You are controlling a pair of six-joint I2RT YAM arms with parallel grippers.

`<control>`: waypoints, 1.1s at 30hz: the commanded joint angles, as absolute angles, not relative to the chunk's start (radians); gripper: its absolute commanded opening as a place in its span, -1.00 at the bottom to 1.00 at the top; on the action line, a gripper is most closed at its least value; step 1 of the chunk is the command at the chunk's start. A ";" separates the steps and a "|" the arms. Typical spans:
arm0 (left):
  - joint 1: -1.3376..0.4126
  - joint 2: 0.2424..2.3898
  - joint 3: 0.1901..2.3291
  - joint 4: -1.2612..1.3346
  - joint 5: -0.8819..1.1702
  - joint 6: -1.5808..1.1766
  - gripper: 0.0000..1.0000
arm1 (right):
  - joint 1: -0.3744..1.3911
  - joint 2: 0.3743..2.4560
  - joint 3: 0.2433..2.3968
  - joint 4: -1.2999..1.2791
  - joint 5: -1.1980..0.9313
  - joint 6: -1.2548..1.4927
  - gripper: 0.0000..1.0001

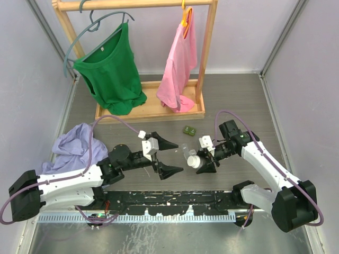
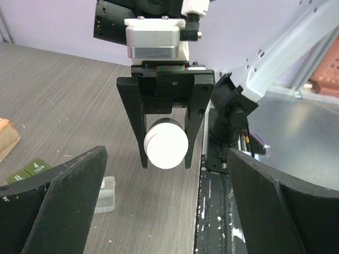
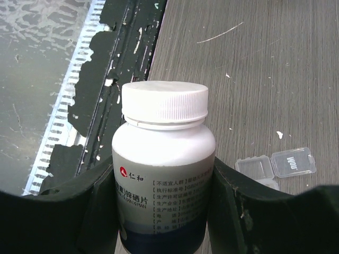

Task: Sort the pills into containers

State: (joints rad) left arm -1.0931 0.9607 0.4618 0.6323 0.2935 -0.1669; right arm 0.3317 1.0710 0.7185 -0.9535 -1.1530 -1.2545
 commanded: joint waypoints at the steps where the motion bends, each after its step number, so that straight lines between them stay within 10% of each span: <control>1: -1.097 0.997 0.470 0.716 0.373 -0.021 0.96 | 0.328 1.047 0.760 -0.970 -1.202 -1.287 -0.98; 13: -1.107 1.166 0.512 0.816 0.398 0.044 0.98 | 0.338 1.056 0.759 -0.973 -1.196 -1.294 -0.98; 33: -1.140 1.292 0.571 0.846 0.320 0.019 0.35 | 0.341 1.062 0.759 -0.973 -1.193 -1.295 -0.98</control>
State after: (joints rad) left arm -1.1336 1.2671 0.5236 0.7631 0.3367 0.0166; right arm 0.3378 1.0710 0.7189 -0.9668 -1.1576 -1.2812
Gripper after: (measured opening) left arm 0.684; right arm 0.589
